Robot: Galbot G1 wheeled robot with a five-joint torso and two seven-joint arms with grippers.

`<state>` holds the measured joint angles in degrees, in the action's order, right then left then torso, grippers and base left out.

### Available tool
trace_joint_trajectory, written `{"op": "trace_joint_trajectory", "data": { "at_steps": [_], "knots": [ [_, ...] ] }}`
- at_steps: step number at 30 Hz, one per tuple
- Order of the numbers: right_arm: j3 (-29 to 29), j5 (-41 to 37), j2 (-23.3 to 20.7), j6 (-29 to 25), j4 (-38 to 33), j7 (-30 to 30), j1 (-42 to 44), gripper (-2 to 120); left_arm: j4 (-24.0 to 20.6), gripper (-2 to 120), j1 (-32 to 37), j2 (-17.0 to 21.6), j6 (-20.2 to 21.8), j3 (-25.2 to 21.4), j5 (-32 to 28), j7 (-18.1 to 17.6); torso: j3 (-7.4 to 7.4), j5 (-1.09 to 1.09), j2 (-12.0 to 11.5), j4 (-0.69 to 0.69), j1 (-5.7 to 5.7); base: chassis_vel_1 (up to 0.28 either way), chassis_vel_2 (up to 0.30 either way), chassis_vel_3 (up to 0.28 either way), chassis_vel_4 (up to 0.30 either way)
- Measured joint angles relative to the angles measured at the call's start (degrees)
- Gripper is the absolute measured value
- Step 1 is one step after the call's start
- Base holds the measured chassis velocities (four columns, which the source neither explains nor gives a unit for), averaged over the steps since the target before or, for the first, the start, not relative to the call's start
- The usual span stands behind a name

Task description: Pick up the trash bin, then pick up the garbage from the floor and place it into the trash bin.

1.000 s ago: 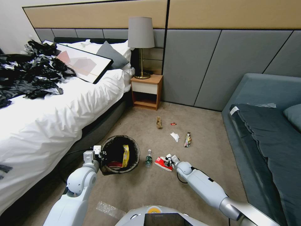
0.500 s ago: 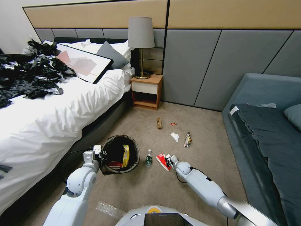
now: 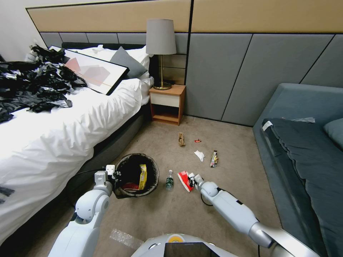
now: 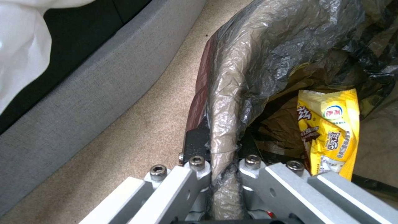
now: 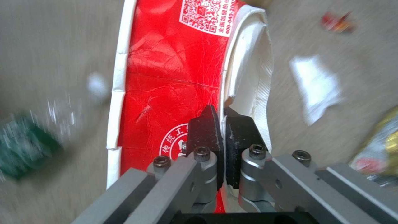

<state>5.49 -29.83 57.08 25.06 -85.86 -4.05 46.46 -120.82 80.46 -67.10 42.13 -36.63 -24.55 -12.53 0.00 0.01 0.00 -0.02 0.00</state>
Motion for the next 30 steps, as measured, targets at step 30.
{"op": "trace_joint_trajectory", "data": {
  "at_steps": [30],
  "knots": [
    [16.65,-49.24,0.25,5.49,-29.26,-22.19,-35.18,0,-0.04,0,-0.24,-1.39,0.0,2.1,1.21,0.72,0.01,-0.03,0.0,0.01,0.0,0.0,0.0,0.0,0.0]
  ]
}}
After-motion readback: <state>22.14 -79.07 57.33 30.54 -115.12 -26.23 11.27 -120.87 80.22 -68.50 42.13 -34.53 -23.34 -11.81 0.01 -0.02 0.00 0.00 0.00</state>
